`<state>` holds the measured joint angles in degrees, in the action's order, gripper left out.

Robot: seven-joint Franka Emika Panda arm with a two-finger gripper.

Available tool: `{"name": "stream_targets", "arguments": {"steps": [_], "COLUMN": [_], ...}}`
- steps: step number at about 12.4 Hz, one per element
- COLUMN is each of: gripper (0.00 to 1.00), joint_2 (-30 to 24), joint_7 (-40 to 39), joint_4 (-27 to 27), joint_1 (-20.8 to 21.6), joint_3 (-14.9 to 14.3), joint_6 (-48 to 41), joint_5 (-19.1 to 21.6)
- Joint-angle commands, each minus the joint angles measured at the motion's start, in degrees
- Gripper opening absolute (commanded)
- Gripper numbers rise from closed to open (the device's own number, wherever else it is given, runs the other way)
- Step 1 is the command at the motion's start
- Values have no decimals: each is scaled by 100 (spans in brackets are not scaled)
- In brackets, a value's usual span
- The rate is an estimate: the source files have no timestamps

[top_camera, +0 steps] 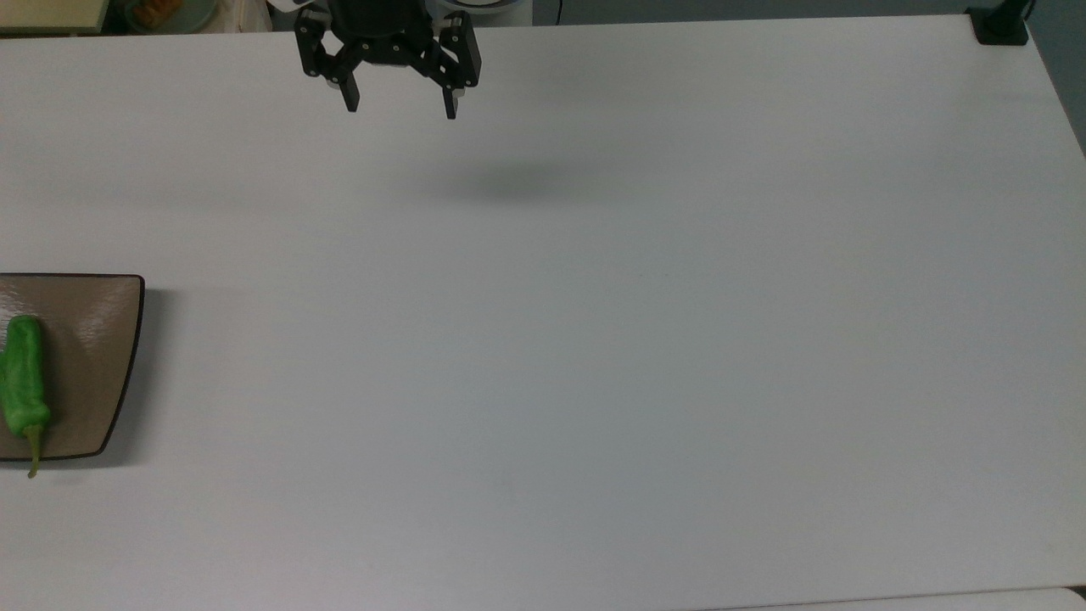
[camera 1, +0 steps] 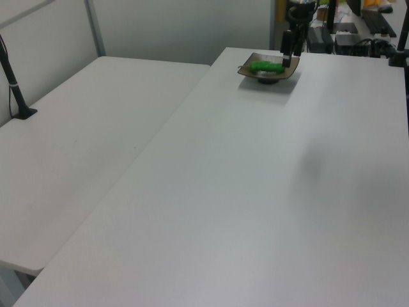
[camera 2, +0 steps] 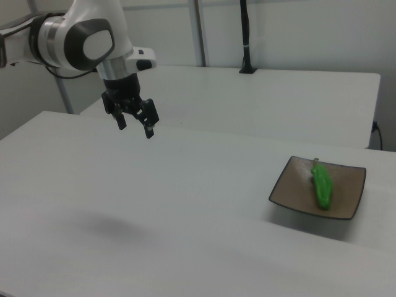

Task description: Chili peppers are placed on a ceramic plate

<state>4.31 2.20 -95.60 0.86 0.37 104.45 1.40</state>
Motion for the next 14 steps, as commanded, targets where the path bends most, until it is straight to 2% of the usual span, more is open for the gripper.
{"name": "stream_targets", "arguments": {"steps": [1,14], "gripper": [100,100], "joint_2": [-492,-695], "joint_7": [-44,-88], "joint_4": [-556,-556], "joint_1": [134,142], "joint_3": [-108,-160], "joint_6": [-38,-56], "joint_5": [44,106]}}
